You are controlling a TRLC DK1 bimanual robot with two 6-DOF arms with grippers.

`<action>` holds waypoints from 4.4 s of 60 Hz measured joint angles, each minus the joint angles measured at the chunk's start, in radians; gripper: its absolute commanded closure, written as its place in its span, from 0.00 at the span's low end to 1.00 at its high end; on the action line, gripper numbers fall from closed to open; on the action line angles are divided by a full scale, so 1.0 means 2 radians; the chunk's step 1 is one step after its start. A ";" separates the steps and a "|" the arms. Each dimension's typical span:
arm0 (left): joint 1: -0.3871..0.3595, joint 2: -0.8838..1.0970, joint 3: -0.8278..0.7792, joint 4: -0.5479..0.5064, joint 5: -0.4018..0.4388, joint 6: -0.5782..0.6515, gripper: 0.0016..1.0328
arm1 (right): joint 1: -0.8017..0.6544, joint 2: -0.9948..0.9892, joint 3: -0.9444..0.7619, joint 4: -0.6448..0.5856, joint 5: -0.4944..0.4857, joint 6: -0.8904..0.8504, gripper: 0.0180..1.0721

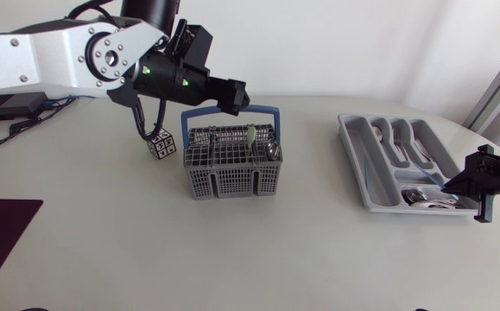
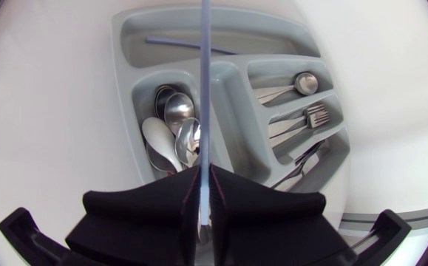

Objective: Transfer all utensils from the basket to the drawer tray.

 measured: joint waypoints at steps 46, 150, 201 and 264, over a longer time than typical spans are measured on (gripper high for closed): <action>-0.014 0.000 -0.010 0.004 -0.002 0.011 0.06 | 0.184 0.122 0.233 -0.233 -0.027 0.416 0.95; -0.019 0.000 -0.150 0.102 -0.008 0.127 0.05 | 0.486 0.049 0.183 -0.061 -0.057 0.745 0.95; -0.042 0.000 -0.155 0.080 -0.047 0.168 0.05 | 0.453 -0.074 0.175 -0.101 -0.138 0.756 0.95; -0.097 0.000 -0.157 0.067 -0.125 0.179 0.05 | 0.115 -0.172 -0.090 0.097 0.207 0.635 0.95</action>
